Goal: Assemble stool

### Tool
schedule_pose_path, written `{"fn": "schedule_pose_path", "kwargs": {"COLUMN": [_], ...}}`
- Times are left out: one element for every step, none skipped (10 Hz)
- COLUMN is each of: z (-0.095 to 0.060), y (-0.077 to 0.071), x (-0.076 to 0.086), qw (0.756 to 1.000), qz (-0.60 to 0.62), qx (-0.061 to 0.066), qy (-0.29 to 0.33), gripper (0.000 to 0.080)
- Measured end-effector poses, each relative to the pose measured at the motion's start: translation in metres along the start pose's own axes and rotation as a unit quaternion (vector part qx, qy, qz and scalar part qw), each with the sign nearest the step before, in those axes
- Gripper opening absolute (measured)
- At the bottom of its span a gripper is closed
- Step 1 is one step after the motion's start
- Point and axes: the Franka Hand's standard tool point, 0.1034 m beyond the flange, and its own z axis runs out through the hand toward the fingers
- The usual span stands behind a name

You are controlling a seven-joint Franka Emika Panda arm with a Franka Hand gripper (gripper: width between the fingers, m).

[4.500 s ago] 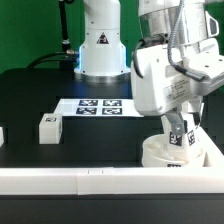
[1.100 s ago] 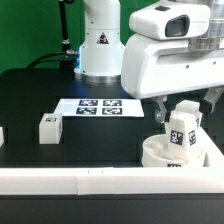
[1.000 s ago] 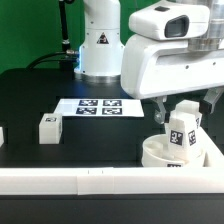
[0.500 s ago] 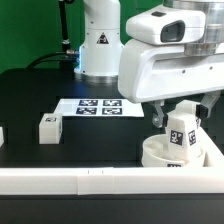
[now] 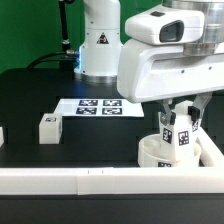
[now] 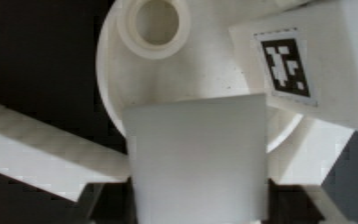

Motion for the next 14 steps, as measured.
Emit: {"fn": "schedule_pose_path", "kwargs": {"z": [0.000,0.000,0.000,0.000,0.000,0.001,0.001,0.001,0.001,0.001,0.001,0.001,0.001,0.001], "y": [0.000,0.000,0.000,0.001,0.004,0.003,0.001,-0.002,-0.006,-0.010,-0.013,-0.016,-0.016,-0.017], "x": [0.000,0.000,0.000,0.000,-0.001,-0.001,0.000,0.002,0.004,0.005,0.006,0.007,0.007,0.008], "qw": [1.000,1.000,0.998,0.994,0.985,0.966,0.944,0.909,0.876,0.839,0.803,0.766,0.740,0.698], "qz": [0.020,0.027,0.066,0.109,0.173,0.259,0.329,0.416,0.482,0.543,0.595,0.642,0.672,0.715], "qx": [0.000,0.000,0.000,0.001,0.001,0.001,0.003,0.011,0.021,0.028,0.032,0.037,0.038,0.042], "qy": [0.000,0.000,0.000,0.000,0.000,0.002,0.010,0.017,0.018,0.016,0.014,0.011,0.009,0.005], "gripper": [0.0333,0.0333,0.0333,0.0333,0.0334,0.0334,0.0334,0.0334,0.0334,0.0334,0.0334,0.0334,0.0334,0.0334]}}
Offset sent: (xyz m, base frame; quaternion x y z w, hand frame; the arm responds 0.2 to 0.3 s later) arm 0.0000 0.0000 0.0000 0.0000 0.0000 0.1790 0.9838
